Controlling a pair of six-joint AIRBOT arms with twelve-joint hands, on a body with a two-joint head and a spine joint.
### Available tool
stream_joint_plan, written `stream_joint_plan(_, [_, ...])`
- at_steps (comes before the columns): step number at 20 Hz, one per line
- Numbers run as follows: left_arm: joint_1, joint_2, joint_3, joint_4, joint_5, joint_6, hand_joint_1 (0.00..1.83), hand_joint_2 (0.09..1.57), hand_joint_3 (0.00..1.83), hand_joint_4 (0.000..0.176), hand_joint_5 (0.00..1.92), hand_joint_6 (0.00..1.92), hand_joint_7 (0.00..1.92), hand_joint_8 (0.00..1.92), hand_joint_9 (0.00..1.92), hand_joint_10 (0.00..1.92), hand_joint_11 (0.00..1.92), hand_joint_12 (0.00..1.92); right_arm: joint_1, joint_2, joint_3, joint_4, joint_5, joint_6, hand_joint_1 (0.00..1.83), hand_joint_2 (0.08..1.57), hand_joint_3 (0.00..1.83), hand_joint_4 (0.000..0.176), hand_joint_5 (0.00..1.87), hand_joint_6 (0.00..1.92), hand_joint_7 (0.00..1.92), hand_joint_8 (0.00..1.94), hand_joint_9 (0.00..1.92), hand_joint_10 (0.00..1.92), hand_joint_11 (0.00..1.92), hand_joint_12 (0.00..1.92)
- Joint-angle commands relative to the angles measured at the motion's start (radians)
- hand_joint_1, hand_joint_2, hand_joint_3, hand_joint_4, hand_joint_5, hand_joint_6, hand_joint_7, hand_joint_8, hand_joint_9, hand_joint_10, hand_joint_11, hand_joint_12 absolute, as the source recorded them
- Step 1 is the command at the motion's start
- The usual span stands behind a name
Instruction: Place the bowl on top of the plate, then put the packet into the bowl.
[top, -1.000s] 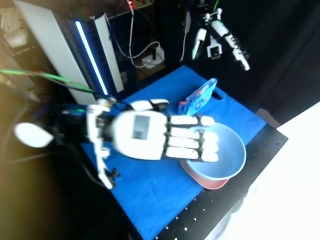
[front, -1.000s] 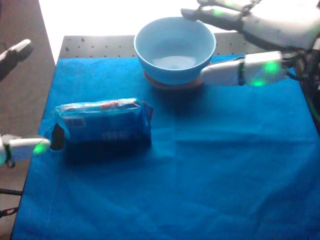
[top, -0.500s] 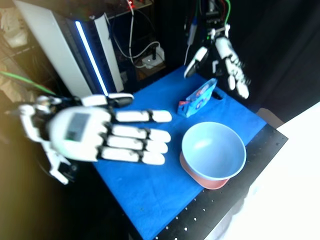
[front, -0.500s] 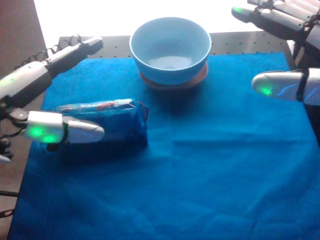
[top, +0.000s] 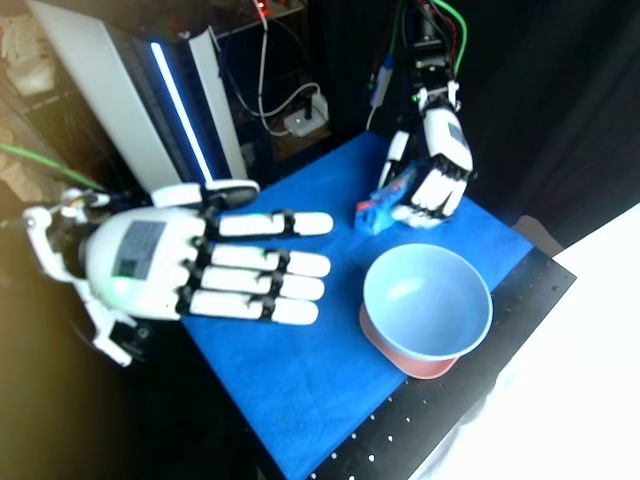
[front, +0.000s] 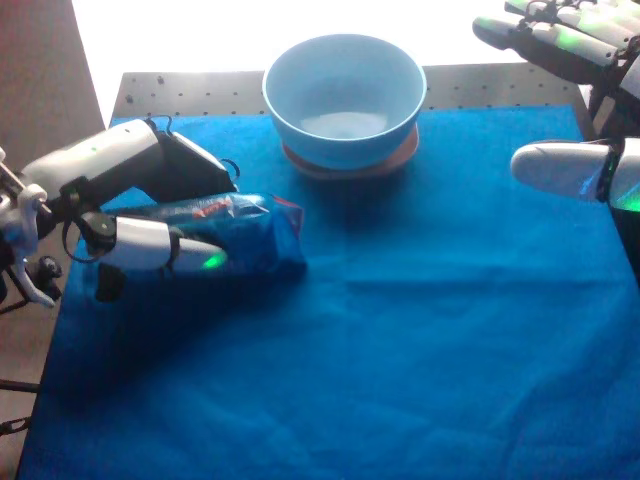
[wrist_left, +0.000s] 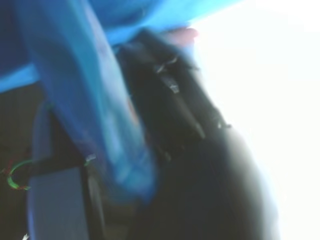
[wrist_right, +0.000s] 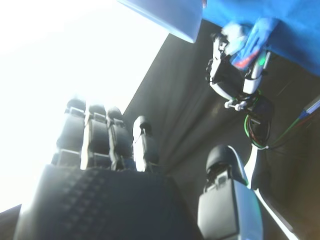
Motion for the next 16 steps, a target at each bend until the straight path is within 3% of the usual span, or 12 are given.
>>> stream_joint_plan(1, [-0.019,-0.001,0.008,-0.017,-0.108,-0.003,1.38,1.01,0.0,0.0,1.33,0.16,1.4,0.2,1.17,0.8,0.88,1.15,0.006,0.001,-0.001,0.029,0.121,0.005,0.0,1.1,0.02,0.176,0.0,0.0,0.0,0.0,0.0,0.0,0.0,0.0])
stream_joint_plan(2, [-0.038,0.002,0.013,-0.014,-0.112,-0.003,1.4,1.0,0.0,0.0,1.36,0.06,1.36,0.31,1.12,0.99,0.84,1.2,0.0,0.0,-0.001,0.034,0.121,0.005,0.0,1.1,0.02,0.176,0.0,0.0,0.0,0.0,0.0,0.0,0.0,0.0])
stream_joint_plan(3, [-0.058,0.007,0.017,-0.003,-0.117,-0.003,1.32,1.02,0.0,0.0,1.37,0.02,1.2,0.79,1.13,0.79,0.84,1.26,-0.006,-0.001,-0.001,0.038,0.121,0.005,0.0,1.1,0.02,0.176,0.0,0.0,0.0,0.0,0.0,0.0,0.0,0.0])
stream_joint_plan(4, [-0.079,0.013,0.019,0.01,-0.123,-0.003,1.3,1.04,0.0,0.0,1.37,0.01,1.12,0.98,1.11,0.72,0.71,1.37,-0.01,-0.002,-0.001,0.042,0.121,0.005,0.0,1.12,0.02,0.176,0.0,0.0,0.0,0.0,0.0,0.0,0.0,0.0])
stream_joint_plan(7, [-0.157,0.034,0.028,0.055,-0.135,-0.003,1.27,1.04,0.0,0.0,1.39,0.03,1.1,0.95,1.07,0.58,0.63,1.37,-0.016,-0.002,-0.001,0.046,0.121,0.005,0.0,1.12,0.02,0.176,0.0,0.0,0.0,0.0,0.0,0.0,0.0,0.0])
stream_joint_plan(8, [-0.185,0.039,0.033,0.071,-0.136,-0.003,1.27,1.04,0.0,0.0,1.23,0.41,1.15,0.86,1.06,0.67,0.66,1.41,-0.018,-0.002,0.0,0.047,0.121,0.005,0.0,1.12,0.02,0.176,0.0,0.0,0.0,0.0,0.0,0.0,0.0,0.0])
stream_joint_plan(9, [-0.201,0.041,0.037,0.079,-0.136,-0.003,1.27,1.04,0.0,0.0,1.23,0.41,1.15,0.86,1.06,0.67,0.66,1.41,-0.019,-0.002,0.0,0.048,0.121,0.005,0.0,1.12,0.02,0.176,0.0,0.0,0.0,0.0,0.0,0.0,0.0,0.0])
stream_joint_plan(10, [-0.226,0.044,0.043,0.091,-0.136,-0.002,1.37,1.04,0.0,0.0,1.14,0.52,1.14,0.79,1.05,1.01,0.78,1.42,-0.02,-0.002,0.0,0.048,0.121,0.005,0.0,1.13,0.02,0.176,0.0,0.0,0.0,0.0,0.0,0.0,0.0,0.0])
stream_joint_plan(11, [-0.247,0.045,0.05,0.095,-0.136,-0.002,1.39,1.04,0.0,0.0,1.1,0.61,1.15,0.74,1.11,1.01,0.97,1.34,-0.022,-0.002,0.0,0.05,0.121,0.005,0.0,1.14,0.02,0.176,0.0,0.0,0.0,0.0,0.0,0.0,0.0,0.0])
stream_joint_plan(14, [-0.303,0.045,0.074,0.095,-0.138,-0.001,1.27,1.05,0.0,0.0,1.08,0.75,1.18,0.76,1.26,0.62,1.16,1.08,-0.026,-0.002,0.001,0.053,0.12,0.005,0.0,1.16,0.02,0.176,0.0,0.0,0.0,0.0,0.0,0.0,0.0,0.0])
stream_joint_plan(15, [-0.322,0.044,0.081,0.095,-0.133,0.001,1.28,1.02,0.0,0.0,1.2,0.47,1.2,0.81,1.25,0.71,0.9,1.44,-0.027,-0.002,0.001,0.054,0.12,0.005,0.0,1.17,0.02,0.176,0.0,0.0,0.0,0.0,0.0,0.0,0.0,0.0])
stream_joint_plan(16, [-0.353,0.04,0.09,0.102,-0.12,0.008,1.29,1.02,0.0,0.0,1.3,0.26,1.19,0.85,1.2,0.81,0.84,1.51,-0.028,-0.003,0.002,0.056,0.12,0.005,0.0,1.18,0.03,0.176,0.0,0.0,0.0,0.0,0.0,0.0,0.0,0.0])
